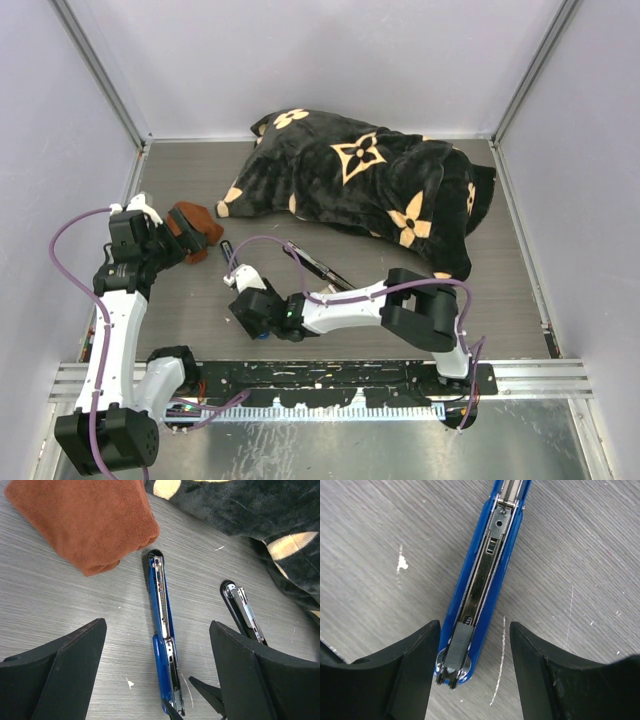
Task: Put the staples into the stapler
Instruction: Adjust the stapler at the center of the board.
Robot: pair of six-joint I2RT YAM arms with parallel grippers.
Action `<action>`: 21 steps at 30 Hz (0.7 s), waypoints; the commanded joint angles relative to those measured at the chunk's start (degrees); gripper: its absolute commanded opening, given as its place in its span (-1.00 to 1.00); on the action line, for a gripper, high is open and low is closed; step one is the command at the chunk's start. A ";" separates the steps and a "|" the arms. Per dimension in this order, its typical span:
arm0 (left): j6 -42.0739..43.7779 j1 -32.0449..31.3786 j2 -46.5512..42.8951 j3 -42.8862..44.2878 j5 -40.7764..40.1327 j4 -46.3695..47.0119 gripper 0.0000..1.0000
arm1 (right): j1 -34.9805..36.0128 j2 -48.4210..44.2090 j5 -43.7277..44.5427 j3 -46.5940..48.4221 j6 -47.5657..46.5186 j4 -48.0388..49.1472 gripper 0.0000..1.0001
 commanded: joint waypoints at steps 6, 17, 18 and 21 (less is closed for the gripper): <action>0.77 0.40 -0.78 1.59 -0.28 0.28 0.73 | 0.53 2.42 6.32 4.74 -1.46 -2.57 -0.03; -11.52 0.38 -1.33 -9.78 5.87 10.44 0.73 | -3.06 -1.66 2.98 -1.80 -3.31 -2.05 -0.61; -12.56 0.38 -1.16 -11.07 6.57 12.13 0.73 | -3.61 -2.71 2.08 -3.14 -3.71 -1.20 -0.65; -15.03 0.39 -0.89 -14.56 7.33 16.13 0.73 | -5.21 -6.59 -1.56 -9.02 -5.75 4.15 -0.73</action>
